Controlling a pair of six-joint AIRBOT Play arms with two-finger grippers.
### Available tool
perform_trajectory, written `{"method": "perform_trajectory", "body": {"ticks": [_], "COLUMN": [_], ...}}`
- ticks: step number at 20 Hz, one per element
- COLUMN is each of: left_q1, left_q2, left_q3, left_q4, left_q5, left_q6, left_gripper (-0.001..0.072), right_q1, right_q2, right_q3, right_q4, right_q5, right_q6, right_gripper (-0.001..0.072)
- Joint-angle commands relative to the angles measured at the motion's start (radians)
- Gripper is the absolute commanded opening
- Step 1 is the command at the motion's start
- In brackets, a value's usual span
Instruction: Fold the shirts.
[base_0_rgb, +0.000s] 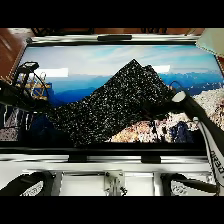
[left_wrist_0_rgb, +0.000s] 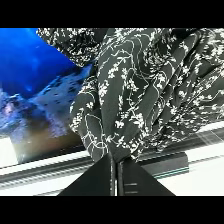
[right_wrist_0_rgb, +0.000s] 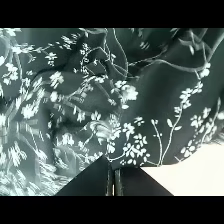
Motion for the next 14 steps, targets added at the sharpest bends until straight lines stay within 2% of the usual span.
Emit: {"method": "perform_trajectory", "body": {"ticks": [1, 4, 6, 10, 13, 14], "left_q1": [0.000, -0.017, -0.075, -0.272, -0.407, -0.438], "left_q2": [-0.001, -0.001, -0.001, -0.011, -0.053, -0.074], "left_q3": [0.001, -0.022, -0.070, -0.230, -0.315, -0.321], "left_q4": [-0.078, -0.291, -0.359, -0.367, -0.367, -0.366], "left_q5": [0.001, 0.035, 0.090, 0.267, 0.419, 0.440], "left_q6": [-0.003, 0.000, 0.000, -0.013, -0.049, -0.048], "left_gripper": [0.0052, 0.0052, 0.0052, 0.0052, 0.0052, 0.0052], "right_q1": [-0.170, -0.329, -0.386, -0.369, -0.323, -0.307], "right_q2": [0.107, 0.158, 0.159, 0.129, 0.074, 0.064], "right_q3": [0.161, 0.311, 0.369, 0.375, 0.375, 0.375], "right_q4": [-0.352, -0.487, -0.489, -0.450, -0.434, -0.433], "right_q5": [0.176, 0.231, 0.222, 0.128, 0.129, 0.143], "right_q6": [-0.018, -0.130, -0.159, -0.159, -0.121, -0.114], "right_gripper": [0.0064, 0.0064, 0.0064, 0.0065, 0.0069, 0.0128]}}
